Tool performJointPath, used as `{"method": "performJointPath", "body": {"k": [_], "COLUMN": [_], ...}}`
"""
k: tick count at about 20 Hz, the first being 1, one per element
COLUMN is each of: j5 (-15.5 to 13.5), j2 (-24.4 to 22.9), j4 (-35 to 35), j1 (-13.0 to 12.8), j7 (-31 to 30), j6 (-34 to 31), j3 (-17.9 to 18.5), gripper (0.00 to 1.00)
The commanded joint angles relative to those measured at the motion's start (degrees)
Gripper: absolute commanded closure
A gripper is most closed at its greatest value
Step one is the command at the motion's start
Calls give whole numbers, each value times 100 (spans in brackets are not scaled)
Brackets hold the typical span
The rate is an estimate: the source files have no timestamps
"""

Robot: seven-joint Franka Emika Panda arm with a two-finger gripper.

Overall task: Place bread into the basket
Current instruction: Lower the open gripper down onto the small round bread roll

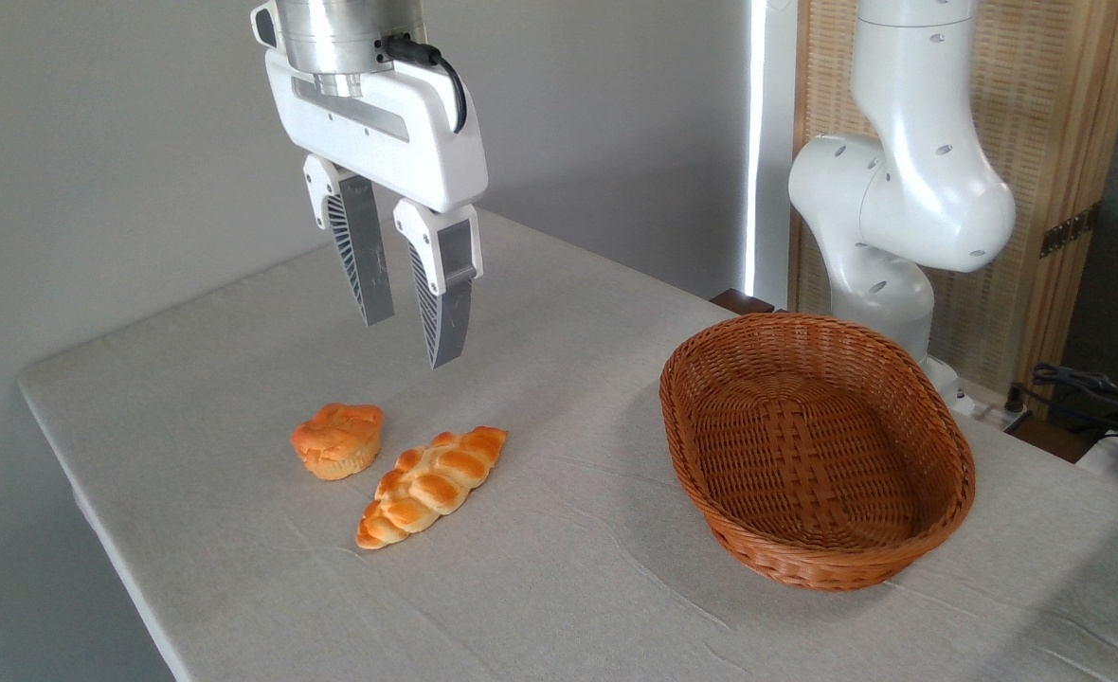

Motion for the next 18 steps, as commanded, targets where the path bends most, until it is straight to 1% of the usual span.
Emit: {"method": "performJointPath", "body": {"k": [1, 9, 11, 12, 14, 16, 18], "j5": [65, 57, -31, -31, -23, -14, 30], "j2": [-31, -31, -31, -5, 74, 144, 206], "j4": [38, 29, 11, 11, -33, -94, -147], "j1": [42, 42, 33, 24, 7, -11, -20], "j7": [-110, -110, -110, -110, -162, -189, -189], "j6": [25, 34, 51, 69, 130, 200, 428], "j3": [9, 1, -25, -78, -419, -605, -789], "gripper": [0, 0, 0, 0, 0, 0, 0]}}
